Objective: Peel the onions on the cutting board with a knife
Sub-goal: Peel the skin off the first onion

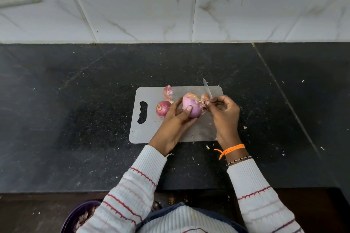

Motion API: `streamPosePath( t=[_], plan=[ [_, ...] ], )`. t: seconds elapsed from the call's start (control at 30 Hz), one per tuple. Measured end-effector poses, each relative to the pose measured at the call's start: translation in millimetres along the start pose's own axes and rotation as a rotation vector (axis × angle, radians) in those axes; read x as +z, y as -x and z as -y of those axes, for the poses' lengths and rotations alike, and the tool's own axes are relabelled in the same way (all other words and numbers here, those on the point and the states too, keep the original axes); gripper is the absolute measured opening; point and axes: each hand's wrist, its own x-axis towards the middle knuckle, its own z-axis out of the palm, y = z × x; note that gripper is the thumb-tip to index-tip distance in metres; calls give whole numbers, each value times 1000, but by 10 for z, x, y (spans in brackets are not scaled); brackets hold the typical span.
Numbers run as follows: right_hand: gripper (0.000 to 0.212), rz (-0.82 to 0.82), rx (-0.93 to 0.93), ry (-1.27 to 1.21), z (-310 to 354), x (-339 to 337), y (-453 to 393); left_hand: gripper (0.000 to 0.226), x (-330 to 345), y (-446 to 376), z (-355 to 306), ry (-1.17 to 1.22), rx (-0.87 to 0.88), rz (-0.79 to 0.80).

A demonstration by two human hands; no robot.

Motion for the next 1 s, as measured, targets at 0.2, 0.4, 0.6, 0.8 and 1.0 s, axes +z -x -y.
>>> streamPosePath(
  t=[0.2, 0.4, 0.6, 0.8, 1.0],
  plan=[
    [30, 273, 11, -28, 98, 33, 64, 27, 14, 21, -6, 2, -46, 56],
    [51, 564, -16, 17, 89, 18, 93, 42, -38, 17, -25, -38, -55, 28],
    [65, 653, -35, 1, 107, -53, 95, 33, -80, -7, -98, -90, 17, 15],
    [68, 662, -50, -26, 63, -17, 114, 49, -52, 43, -89, -175, 205, 10],
    [69, 685, -79, 12, 79, 16, 153, 25, -21, 41, -41, -357, 374, -211]
  ],
)
